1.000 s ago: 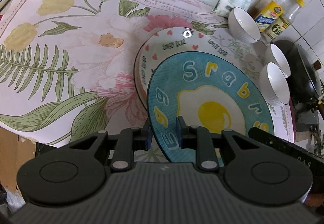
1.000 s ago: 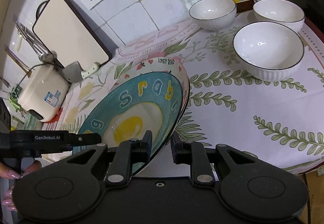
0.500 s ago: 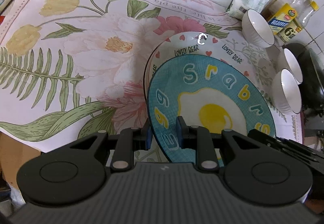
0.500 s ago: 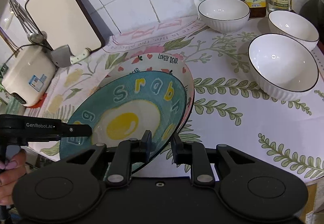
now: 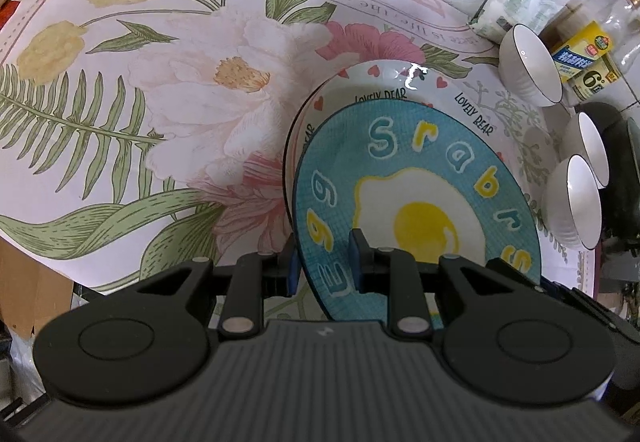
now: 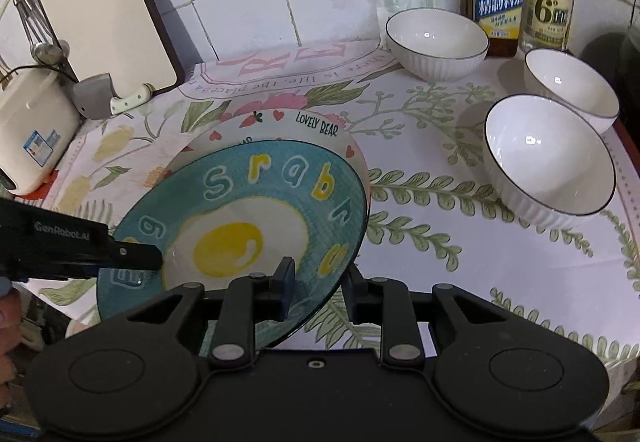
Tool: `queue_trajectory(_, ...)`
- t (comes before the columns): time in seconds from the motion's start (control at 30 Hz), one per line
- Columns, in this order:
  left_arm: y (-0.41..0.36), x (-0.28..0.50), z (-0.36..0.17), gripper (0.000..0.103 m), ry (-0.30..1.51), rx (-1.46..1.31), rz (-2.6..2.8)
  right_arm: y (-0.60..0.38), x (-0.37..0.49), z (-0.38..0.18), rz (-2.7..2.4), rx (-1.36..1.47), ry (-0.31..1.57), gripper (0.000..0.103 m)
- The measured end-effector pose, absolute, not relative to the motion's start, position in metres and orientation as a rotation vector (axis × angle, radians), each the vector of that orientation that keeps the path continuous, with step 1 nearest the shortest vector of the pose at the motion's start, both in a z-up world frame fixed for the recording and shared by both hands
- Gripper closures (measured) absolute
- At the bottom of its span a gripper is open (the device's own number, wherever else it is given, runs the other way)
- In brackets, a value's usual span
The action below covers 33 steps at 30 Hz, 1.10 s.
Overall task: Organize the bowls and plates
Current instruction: 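Lower the blue plate onto the bunny plate with both grippers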
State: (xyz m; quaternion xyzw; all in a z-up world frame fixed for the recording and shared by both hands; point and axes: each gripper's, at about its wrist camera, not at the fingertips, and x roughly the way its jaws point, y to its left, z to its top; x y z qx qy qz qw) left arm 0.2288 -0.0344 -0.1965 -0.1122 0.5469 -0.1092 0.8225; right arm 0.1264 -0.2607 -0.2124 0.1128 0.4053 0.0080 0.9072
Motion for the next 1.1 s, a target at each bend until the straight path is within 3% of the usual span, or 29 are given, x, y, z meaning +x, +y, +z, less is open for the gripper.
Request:
queue_trajectory(0.73, -0.051, 0.234, -0.196, 0.073, 1.163, -0.162, -0.134, -0.255, 0.134, -0.228, -0.041, 0.122, 0.694, 0.069)
queue_trajectory(0.9, -0.048, 0.232, -0.192, 0.072, 1.191, -0.16, -0.11, -0.255, 0.127, -0.226, -0.067, 0.111, 0.697, 0.063)
queue_trajectory(1.0, -0.045, 0.226, -0.189, 0.073, 1.195, -0.177, -0.11, -0.261, 0.114, -0.221, -0.048, 0.19, 0.734, 0.063)
queue_trajectory(1.1, -0.044, 0.217, -0.184, 0.086, 1.175, -0.184, -0.124, -0.261, 0.102, -0.22, 0.003, 0.264, 0.764, 0.065)
